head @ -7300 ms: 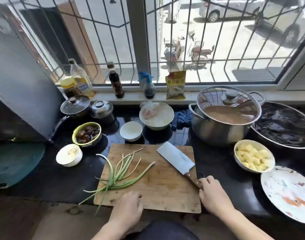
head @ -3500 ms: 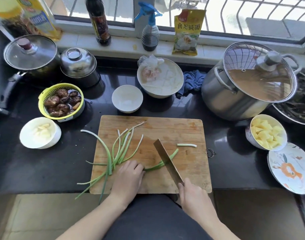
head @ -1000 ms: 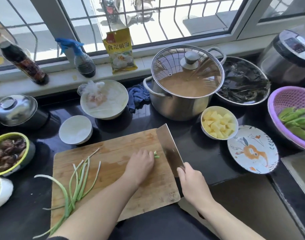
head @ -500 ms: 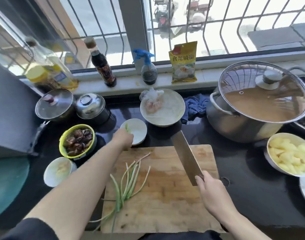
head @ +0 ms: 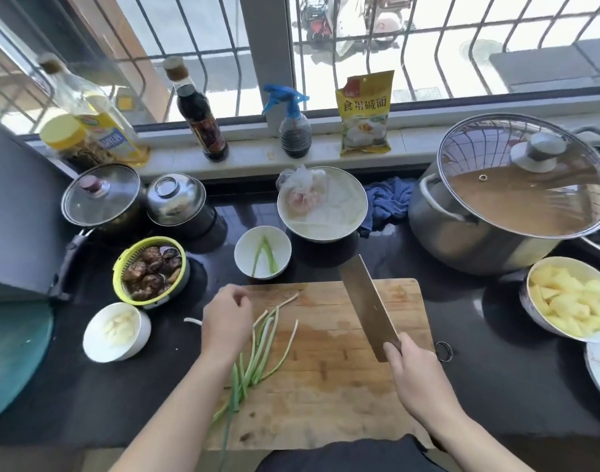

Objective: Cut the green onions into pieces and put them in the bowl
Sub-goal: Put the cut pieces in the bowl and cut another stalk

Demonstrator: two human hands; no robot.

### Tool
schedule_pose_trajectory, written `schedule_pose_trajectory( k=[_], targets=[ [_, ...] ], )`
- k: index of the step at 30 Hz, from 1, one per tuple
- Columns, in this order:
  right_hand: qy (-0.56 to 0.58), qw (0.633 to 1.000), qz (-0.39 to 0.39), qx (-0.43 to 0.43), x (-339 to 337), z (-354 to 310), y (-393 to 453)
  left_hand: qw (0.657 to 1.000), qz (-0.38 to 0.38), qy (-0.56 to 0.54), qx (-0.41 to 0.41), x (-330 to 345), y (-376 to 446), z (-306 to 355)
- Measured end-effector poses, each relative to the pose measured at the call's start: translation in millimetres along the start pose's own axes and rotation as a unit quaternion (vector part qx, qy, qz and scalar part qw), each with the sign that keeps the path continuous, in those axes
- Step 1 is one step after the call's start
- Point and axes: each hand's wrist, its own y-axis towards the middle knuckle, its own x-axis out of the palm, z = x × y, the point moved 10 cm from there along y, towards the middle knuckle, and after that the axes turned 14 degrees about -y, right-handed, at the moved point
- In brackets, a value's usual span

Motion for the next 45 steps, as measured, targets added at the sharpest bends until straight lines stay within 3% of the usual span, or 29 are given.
schedule_pose_trajectory(
  k=[3,7,15,18,22,25,28,31,35,39,45],
  targets=[
    [0.01,1.0,-0.01,0.008,5.2,5.8,-4.8,0.992,-0.069,0.095,0.05,34.1,-23.6,-18.7],
    [0.015,1.0,-0.011,-0.002,5.7,7.0,-11.3,0.967,-0.088,0.187,0.15,67.1,-14.4,-9.0],
    [0.012,1.0,0.0,0.003,-2.3,15.3,-28.0,0.932,-0.106,0.288,0.193,110.2,8.4,10.0],
    [0.017,1.0,0.001,0.013,-3.5,22.6,-32.9,0.93,-0.113,0.224,0.268,116.6,-3.9,45.1],
    [0.024,0.998,0.021,0.056,-8.9,41.2,-35.9,0.923,-0.128,0.015,0.363,119.6,-47.2,99.9],
    [0.03,0.994,0.045,0.093,-16.7,60.4,-40.9,0.933,-0.19,-0.019,0.304,156.8,-83.8,94.4],
    [0.006,0.994,0.045,0.103,-19.1,70.0,-46.6,0.931,-0.249,0.065,0.26,196.0,-110.0,64.5],
    [-0.038,0.995,0.026,0.088,-15.2,70.3,-50.0,0.94,-0.205,0.113,0.249,182.2,-117.1,36.5],
    [-0.094,0.995,0.011,0.042,-5.0,57.8,-56.4,0.976,-0.113,0.059,0.178,132.3,-125.4,-14.2],
    [-0.127,0.992,-0.004,0.004,13.3,36.3,-57.7,0.987,-0.104,0.032,0.118,122.2,-125.9,-37.0],
    [-0.161,0.986,-0.005,-0.035,33.1,10.3,-49.8,0.987,-0.106,0.049,0.106,132.2,-114.8,-22.3]
  ],
)
